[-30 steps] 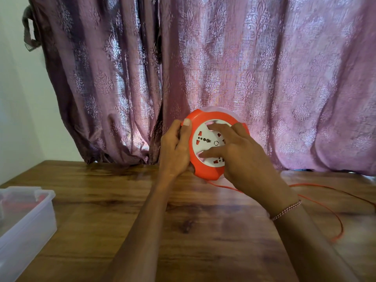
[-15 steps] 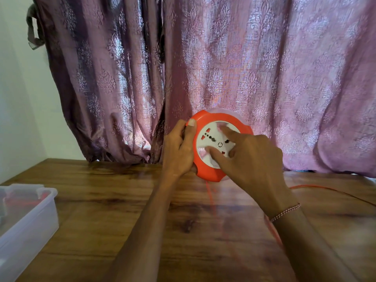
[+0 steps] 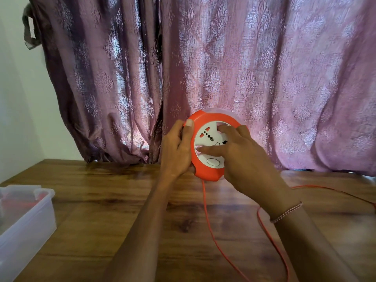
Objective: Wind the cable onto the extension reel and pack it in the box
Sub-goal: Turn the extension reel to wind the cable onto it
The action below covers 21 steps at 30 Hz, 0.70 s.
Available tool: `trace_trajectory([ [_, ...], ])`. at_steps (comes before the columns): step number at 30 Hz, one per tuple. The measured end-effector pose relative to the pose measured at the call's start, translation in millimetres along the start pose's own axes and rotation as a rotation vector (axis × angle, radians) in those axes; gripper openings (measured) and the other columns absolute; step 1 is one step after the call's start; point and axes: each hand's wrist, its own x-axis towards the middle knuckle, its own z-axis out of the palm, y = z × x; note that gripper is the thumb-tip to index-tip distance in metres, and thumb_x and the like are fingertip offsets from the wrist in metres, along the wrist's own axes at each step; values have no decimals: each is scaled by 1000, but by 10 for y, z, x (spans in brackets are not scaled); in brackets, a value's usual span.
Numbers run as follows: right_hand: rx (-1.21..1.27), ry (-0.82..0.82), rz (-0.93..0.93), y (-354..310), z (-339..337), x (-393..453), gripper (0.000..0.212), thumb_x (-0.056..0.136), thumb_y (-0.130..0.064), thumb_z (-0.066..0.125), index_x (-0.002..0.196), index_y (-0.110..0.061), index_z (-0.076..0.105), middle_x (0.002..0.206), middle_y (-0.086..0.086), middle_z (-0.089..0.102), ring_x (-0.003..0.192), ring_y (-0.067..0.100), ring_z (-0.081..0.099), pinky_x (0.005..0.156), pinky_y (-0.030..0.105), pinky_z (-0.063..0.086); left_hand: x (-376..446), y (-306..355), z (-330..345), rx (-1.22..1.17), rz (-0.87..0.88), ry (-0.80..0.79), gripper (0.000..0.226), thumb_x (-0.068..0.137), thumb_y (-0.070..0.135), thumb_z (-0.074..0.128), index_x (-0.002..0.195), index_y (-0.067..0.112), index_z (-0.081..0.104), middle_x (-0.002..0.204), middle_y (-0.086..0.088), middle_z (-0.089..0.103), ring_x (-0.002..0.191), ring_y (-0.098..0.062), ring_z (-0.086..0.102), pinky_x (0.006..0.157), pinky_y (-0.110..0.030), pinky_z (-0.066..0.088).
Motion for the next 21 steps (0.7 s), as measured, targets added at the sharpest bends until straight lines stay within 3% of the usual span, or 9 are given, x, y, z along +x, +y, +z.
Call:
trace_trajectory([
  [2, -9, 36, 39, -46, -12, -8, 50, 76, -44, 37, 118, -47, 64, 135, 13, 49, 117, 35, 41, 85, 45, 47, -11, 4, 8, 26, 2, -4, 39, 103, 50, 44, 70, 28, 40, 62, 14, 53, 60, -5, 45, 62, -46, 45],
  [5, 49, 145, 75, -83, -8, -14, 66, 65, -53, 21, 109, -45, 69, 120, 14, 57, 107, 38, 49, 75, 45, 49, -17, 14, 17, 60, 11, 3, 39, 105, 44, 45, 70, 29, 39, 60, 13, 53, 58, -4, 44, 61, -43, 44],
  [8, 18, 161, 143, -96, 31, -23, 62, 68, -48, 26, 121, -53, 58, 113, 10, 54, 106, 35, 51, 73, 44, 51, -14, 28, 20, 68, 23, 3, 39, 105, 43, 45, 70, 26, 38, 59, 7, 47, 58, -6, 42, 62, -45, 43],
  [10, -34, 148, 192, -84, 79, -16, 56, 78, -40, 45, 131, -56, 44, 111, 9, 54, 101, 35, 56, 74, 44, 52, -17, 36, 21, 60, 32, 5, 39, 105, 42, 46, 71, 24, 38, 58, 6, 45, 58, -6, 40, 62, -46, 42],
  [13, -45, 212, 272, -78, 98, -14, 65, 75, -53, 66, 135, -50, 43, 112, 6, 67, 97, 36, 61, 74, 41, 51, -24, 42, 31, 68, 29, -1, 40, 104, 42, 46, 71, 21, 39, 59, 2, 47, 59, -10, 41, 62, -50, 42],
  [16, 4, 262, 328, -75, 97, -8, 67, 77, -69, 55, 137, -40, 48, 109, 2, 71, 99, 38, 59, 75, 41, 48, -19, 32, 30, 60, 10, 2, 39, 104, 44, 45, 71, 22, 39, 58, 5, 46, 58, -10, 42, 61, -50, 43],
  [21, -49, 257, 326, -88, 57, -10, 61, 83, -69, 46, 135, -38, 49, 101, 3, 73, 96, 37, 60, 73, 41, 49, -13, 18, 14, 36, 6, 0, 39, 105, 42, 45, 73, 20, 41, 60, 5, 49, 59, -11, 45, 60, -50, 44],
])
